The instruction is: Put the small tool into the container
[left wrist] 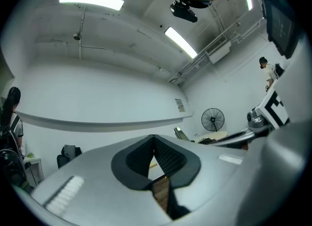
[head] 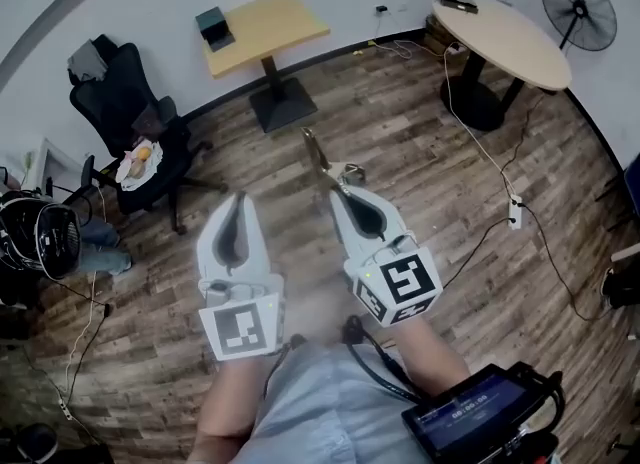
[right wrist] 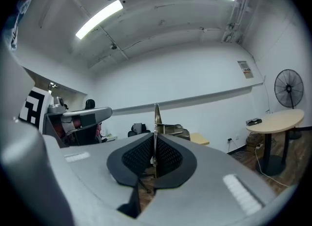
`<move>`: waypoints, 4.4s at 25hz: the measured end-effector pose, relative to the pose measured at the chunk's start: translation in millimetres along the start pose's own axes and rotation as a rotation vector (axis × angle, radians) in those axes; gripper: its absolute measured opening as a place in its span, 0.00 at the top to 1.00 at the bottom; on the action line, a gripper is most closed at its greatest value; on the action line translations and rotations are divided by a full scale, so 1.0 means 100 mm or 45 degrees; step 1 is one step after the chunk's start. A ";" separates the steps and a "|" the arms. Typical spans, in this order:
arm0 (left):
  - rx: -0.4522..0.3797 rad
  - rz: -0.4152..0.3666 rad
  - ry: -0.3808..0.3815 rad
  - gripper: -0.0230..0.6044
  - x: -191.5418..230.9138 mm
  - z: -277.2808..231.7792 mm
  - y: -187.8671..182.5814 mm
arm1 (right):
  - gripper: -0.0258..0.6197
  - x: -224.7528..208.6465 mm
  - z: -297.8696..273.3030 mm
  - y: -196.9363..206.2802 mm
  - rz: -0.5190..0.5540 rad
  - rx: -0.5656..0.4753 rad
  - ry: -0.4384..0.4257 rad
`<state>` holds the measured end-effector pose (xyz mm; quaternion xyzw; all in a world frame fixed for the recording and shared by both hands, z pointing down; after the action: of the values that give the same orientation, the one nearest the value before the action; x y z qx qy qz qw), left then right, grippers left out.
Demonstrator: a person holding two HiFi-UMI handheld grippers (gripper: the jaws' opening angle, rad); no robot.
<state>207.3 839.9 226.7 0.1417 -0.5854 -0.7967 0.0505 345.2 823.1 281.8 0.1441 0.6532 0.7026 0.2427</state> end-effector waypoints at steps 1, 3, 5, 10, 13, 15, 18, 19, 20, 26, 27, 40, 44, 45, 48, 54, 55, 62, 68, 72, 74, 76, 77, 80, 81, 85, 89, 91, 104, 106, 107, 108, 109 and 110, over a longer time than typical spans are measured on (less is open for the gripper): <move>0.010 -0.007 -0.007 0.95 -0.07 -0.08 0.00 | 0.96 -0.13 -0.01 -0.03 -0.023 0.000 -0.005; 0.037 -0.021 -0.025 0.95 -0.16 -0.19 0.03 | 0.95 -0.36 -0.03 -0.04 -0.054 0.007 -0.011; 0.071 -0.029 -0.047 0.95 -0.17 -0.20 0.11 | 0.95 -0.49 -0.05 0.01 -0.070 0.026 -0.007; 0.128 -0.018 -0.098 0.95 0.04 -0.26 0.38 | 0.95 -0.59 -0.30 0.21 -0.090 0.068 -0.020; 0.151 0.001 -0.124 0.95 0.29 -0.41 0.60 | 0.95 -0.60 -0.62 0.37 -0.102 0.108 -0.027; 0.167 0.019 -0.138 0.95 0.48 -0.54 0.78 | 0.96 -0.61 -0.87 0.49 -0.112 0.139 -0.034; 0.173 0.047 -0.151 0.95 0.81 -0.85 1.03 | 0.95 -0.63 -1.36 0.61 -0.113 0.168 -0.038; 0.170 0.055 -0.154 0.95 0.93 -0.97 1.10 | 0.95 -0.64 -1.54 0.63 -0.108 0.173 -0.042; 0.165 0.060 -0.156 0.95 1.06 -1.10 1.16 | 0.95 -0.65 -1.74 0.63 -0.101 0.175 -0.046; 0.111 0.069 -0.154 0.95 1.79 -1.85 1.32 | 0.95 -0.57 -2.81 0.54 -0.073 0.145 -0.081; 0.101 0.065 -0.153 0.95 1.91 -1.95 1.32 | 0.95 -0.56 -2.96 0.52 -0.067 0.138 -0.085; 0.035 0.039 -0.161 0.95 2.78 -2.64 1.46 | 0.95 -0.54 -4.05 0.34 -0.007 0.087 -0.086; 0.078 0.039 -0.145 0.95 2.83 -2.91 1.70 | 0.95 -0.76 -4.27 0.49 -0.028 0.112 -0.054; 0.092 0.039 -0.139 0.95 2.82 -2.98 1.77 | 0.95 -0.84 -4.32 0.54 -0.036 0.117 -0.046; 0.123 0.045 -0.123 0.95 2.79 -3.27 1.96 | 0.95 -1.10 -4.52 0.65 -0.055 0.123 -0.022; 0.170 0.005 -0.109 0.95 2.85 -4.10 2.25 | 0.95 -1.70 -5.14 0.75 -0.092 0.130 -0.012; 0.176 -0.005 -0.106 0.95 2.86 -4.25 2.28 | 0.95 -1.82 -5.25 0.75 -0.097 0.127 -0.008; 0.174 -0.088 -0.106 0.95 2.97 -5.17 2.36 | 0.95 -2.48 -5.96 0.70 -0.144 0.095 -0.006; 0.115 -0.130 -0.130 0.95 3.04 -5.67 2.28 | 0.95 -2.78 -6.41 0.54 -0.129 0.061 -0.050; 0.108 -0.122 -0.161 0.94 3.15 -5.85 2.33 | 0.95 -2.84 -6.67 0.52 -0.116 0.064 -0.084; 0.117 -0.091 -0.187 0.95 3.23 -5.95 2.36 | 0.95 -2.85 -6.83 0.53 -0.111 0.071 -0.103; 0.116 -0.089 -0.211 0.95 3.36 -6.03 2.41 | 0.96 -2.83 -7.02 0.55 -0.104 0.080 -0.126; 0.112 -0.096 -0.222 0.95 3.45 -6.06 2.44 | 0.95 -2.81 -7.12 0.57 -0.100 0.085 -0.137; 0.112 -0.089 -0.261 0.95 3.70 -6.16 2.57 | 0.96 -2.75 -7.43 0.65 -0.092 0.105 -0.170; 0.118 -0.076 -0.273 0.95 3.78 -6.20 2.61 | 0.95 -2.73 -7.54 0.69 -0.089 0.112 -0.179; 0.134 -0.042 -0.308 0.95 4.18 -6.42 2.89 | 0.95 -2.64 -8.04 0.86 -0.079 0.148 -0.208; 0.149 -0.012 -0.320 0.95 4.59 -6.72 3.19 | 0.95 -2.59 -8.54 1.06 -0.078 0.192 -0.215; 0.160 -0.005 -0.314 0.95 4.80 -6.90 3.33 | 0.95 -2.62 -8.83 1.15 -0.081 0.214 -0.203; 0.193 0.061 -0.293 0.95 6.05 -7.83 3.95 | 0.96 -2.59 -10.41 1.47 -0.118 0.304 -0.137; 0.174 0.069 -0.288 0.95 6.21 -7.91 3.97 | 0.95 -2.56 -10.57 1.47 -0.124 0.300 -0.130; 0.163 0.074 -0.286 0.95 6.27 -7.94 3.96 | 0.95 -2.54 -10.64 1.45 -0.121 0.296 -0.128; 0.151 0.078 -0.284 0.95 6.32 -7.97 3.95 | 0.95 -2.53 -10.70 1.42 -0.115 0.291 -0.125; 0.138 0.081 -0.284 0.95 6.37 -8.01 3.94 | 0.95 -2.52 -10.76 1.40 -0.110 0.285 -0.124; 0.124 0.085 -0.284 0.94 6.42 -8.04 3.92 | 0.95 -2.52 -10.82 1.37 -0.108 0.279 -0.122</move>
<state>-209.9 -177.8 269.8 0.0351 -0.6297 -0.7760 0.0046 -26.2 -231.6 332.2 0.1756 0.7192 0.6084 0.2859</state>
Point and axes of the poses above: the fingertips, and each gripper's own axes: z backward along the fingers, x to its left, y out of its underside, the point moved 3 cm from there along z, backward along the fingers, and after that the axes turned 4 degrees about -x, right-handed, at the moved point
